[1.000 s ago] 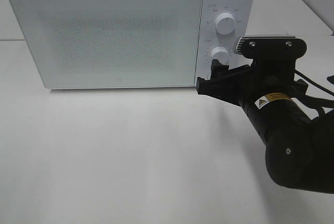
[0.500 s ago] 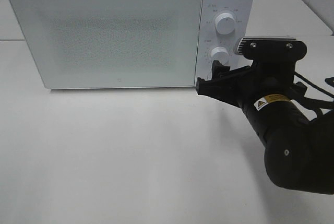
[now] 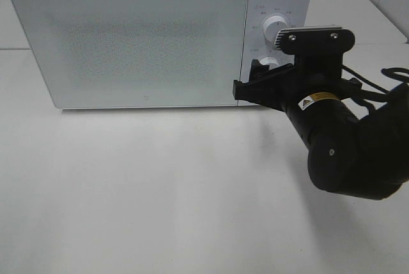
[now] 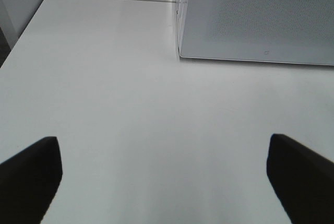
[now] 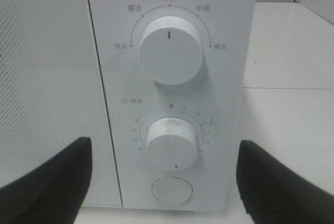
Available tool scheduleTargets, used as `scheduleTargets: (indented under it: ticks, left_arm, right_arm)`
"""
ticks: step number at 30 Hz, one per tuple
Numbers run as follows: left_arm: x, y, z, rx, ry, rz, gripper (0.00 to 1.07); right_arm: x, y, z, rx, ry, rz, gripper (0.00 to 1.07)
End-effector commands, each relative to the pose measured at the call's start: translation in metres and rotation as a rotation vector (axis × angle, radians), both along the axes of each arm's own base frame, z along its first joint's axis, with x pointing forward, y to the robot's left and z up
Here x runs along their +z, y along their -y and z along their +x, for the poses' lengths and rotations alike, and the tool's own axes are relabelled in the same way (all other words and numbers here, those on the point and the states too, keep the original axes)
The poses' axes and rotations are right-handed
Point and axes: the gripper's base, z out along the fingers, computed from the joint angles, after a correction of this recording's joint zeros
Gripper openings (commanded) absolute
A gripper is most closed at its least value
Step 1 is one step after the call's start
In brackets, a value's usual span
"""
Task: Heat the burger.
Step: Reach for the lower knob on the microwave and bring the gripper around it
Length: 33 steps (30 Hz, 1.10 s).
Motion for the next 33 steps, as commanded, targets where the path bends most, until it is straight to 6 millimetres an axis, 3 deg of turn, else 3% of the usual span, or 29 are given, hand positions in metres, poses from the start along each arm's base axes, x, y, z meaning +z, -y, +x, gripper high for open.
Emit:
scheduleTargets:
  ticks: [1,22,33]
  left_arm:
    - [-0.001,0.0,-0.002,0.004,0.011,-0.003,1.0]
    - [-0.001,0.0,-0.002,0.004,0.01,-0.003,1.0]
    - [-0.001,0.0,-0.002,0.003,0.01,-0.002,1.0]
  right_arm:
    - [-0.006,-0.005,0.007,0.019,-0.006,-0.022,0.76]
    - [-0.023,-0.008,0.042,-0.026,0.004,-0.083,0.76]
    - [-0.03,-0.011,0.05,-0.054,0.022,-0.09,0.76]
